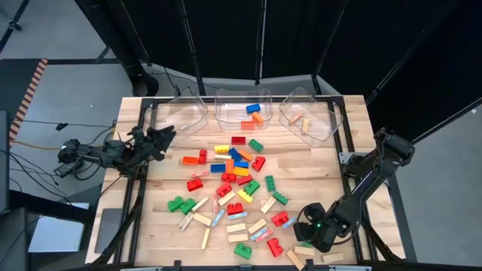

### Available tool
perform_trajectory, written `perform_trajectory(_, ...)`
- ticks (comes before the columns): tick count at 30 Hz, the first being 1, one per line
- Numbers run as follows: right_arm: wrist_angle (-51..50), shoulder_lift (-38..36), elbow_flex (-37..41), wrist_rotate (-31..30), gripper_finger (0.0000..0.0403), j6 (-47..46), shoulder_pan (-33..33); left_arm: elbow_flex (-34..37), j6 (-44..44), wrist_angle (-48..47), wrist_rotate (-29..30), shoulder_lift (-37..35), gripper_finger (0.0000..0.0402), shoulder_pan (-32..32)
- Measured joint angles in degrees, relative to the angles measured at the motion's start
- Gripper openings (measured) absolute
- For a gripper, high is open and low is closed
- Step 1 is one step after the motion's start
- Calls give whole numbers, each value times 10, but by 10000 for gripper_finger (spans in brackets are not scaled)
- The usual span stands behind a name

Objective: Sort blocks by size
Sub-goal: Put the small green game piece into the left transparent bin

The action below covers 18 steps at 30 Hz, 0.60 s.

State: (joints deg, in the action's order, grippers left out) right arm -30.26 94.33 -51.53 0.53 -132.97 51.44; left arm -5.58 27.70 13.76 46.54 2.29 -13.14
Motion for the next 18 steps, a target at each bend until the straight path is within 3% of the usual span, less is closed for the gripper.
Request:
perform_trajectory(5,0,20,-1,15,201,2,-1,0,0,0,0,0,269,0)
perform_trajectory(10,-24,29,-3,27,165,28,-20,0,0,1,0,0,269,0)
perform_trajectory(18,-152,17,-2,35,148,132,-82,0,0,1,25,0,269,0)
